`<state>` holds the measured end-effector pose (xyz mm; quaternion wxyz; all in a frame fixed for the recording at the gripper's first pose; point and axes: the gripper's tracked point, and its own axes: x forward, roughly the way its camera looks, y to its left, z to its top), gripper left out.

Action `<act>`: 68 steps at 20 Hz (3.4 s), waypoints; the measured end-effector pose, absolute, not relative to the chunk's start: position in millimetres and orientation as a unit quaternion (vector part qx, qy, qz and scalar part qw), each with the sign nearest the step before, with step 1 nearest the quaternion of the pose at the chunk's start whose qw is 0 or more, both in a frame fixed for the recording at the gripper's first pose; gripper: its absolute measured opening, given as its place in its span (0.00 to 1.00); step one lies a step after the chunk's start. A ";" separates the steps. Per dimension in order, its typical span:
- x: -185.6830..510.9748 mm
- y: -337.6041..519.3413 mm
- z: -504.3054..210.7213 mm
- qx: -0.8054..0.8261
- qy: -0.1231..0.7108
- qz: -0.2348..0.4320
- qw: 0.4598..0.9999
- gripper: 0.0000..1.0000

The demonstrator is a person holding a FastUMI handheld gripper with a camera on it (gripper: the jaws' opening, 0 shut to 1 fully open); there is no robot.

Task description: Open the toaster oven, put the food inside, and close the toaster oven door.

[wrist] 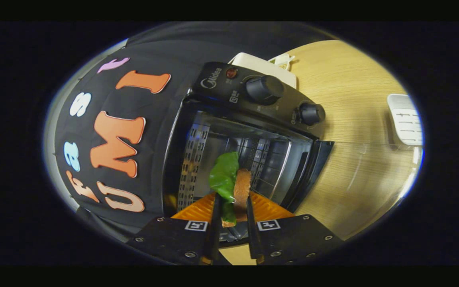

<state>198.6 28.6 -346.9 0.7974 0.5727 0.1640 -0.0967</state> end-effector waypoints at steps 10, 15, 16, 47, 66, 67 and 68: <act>164.1 67.0 -355.8 0.574 0.229 -0.069 0.783 0.83; 122.7 69.9 -352.7 0.539 0.250 -0.051 0.803 0.98; 110.1 69.8 -350.3 0.528 0.255 -0.043 0.809 0.98; -11.0 5.0 -440.2 -0.056 0.390 -0.005 0.919 1.00; 45.1 16.4 -314.4 -0.016 0.265 -0.005 0.964 1.00; 51.0 17.8 -308.2 -0.008 0.260 -0.005 0.965 1.00; 57.0 17.1 -303.2 -0.002 0.255 -0.007 0.967 1.00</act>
